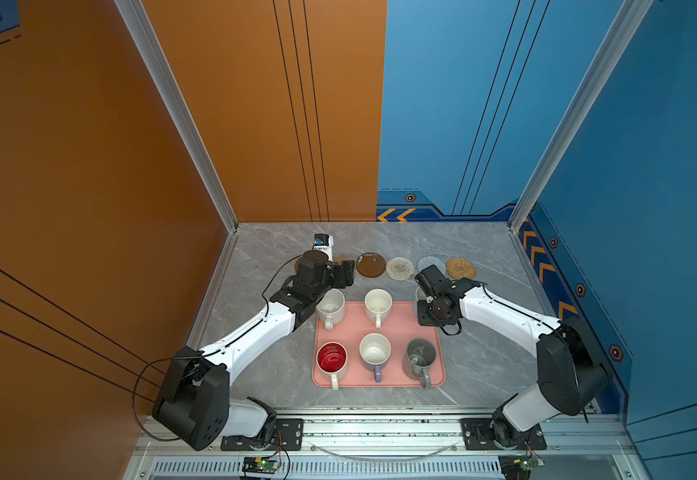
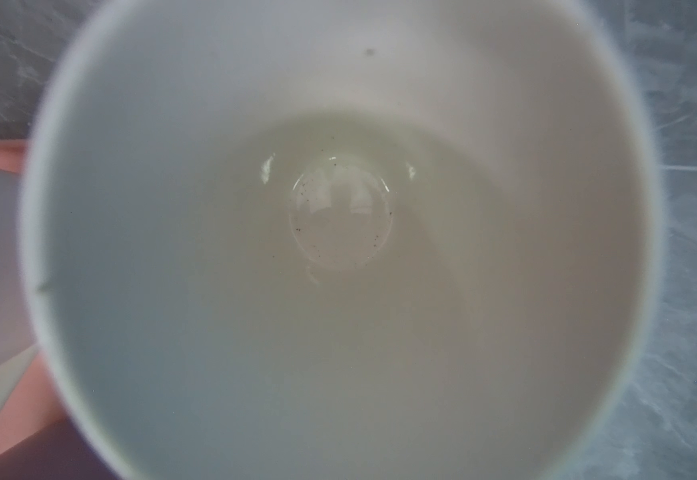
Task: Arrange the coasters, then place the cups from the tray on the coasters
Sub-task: 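Lift the blue-handled mug and carry it toward the rattan coaster with the right gripper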
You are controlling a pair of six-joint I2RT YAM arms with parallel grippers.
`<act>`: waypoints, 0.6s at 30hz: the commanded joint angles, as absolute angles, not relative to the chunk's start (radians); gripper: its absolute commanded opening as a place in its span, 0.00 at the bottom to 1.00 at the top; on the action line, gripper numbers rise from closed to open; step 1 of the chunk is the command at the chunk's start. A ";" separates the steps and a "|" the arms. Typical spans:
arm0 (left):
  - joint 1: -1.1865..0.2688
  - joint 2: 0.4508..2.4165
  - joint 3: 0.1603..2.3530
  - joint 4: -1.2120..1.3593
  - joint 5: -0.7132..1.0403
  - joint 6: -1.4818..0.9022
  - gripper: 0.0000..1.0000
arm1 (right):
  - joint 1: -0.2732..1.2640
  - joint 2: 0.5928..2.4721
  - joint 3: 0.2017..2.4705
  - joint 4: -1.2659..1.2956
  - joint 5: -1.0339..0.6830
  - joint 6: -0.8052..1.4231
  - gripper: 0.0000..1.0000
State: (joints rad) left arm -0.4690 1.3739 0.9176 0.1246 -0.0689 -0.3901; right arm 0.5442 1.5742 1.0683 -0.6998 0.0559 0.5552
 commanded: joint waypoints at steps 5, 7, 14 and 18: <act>-0.455 1.367 0.901 0.144 -0.049 -0.397 0.80 | 0.557 1.502 1.125 -0.707 0.103 0.526 0.00; -0.452 1.367 0.900 0.143 -0.052 -0.399 0.80 | 0.557 1.489 1.133 -0.708 0.108 0.515 0.00; -0.449 1.366 0.895 0.143 -0.052 -0.400 0.80 | 0.514 1.466 1.201 -0.756 0.120 0.449 0.00; -0.446 1.363 0.890 0.143 -0.054 -0.399 0.80 | 0.473 1.482 1.270 -0.798 0.137 0.398 0.00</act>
State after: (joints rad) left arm -0.4583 1.3739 0.9127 0.1253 -0.0658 -0.3901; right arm 0.4992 1.5024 1.1980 -0.7692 0.0830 0.4580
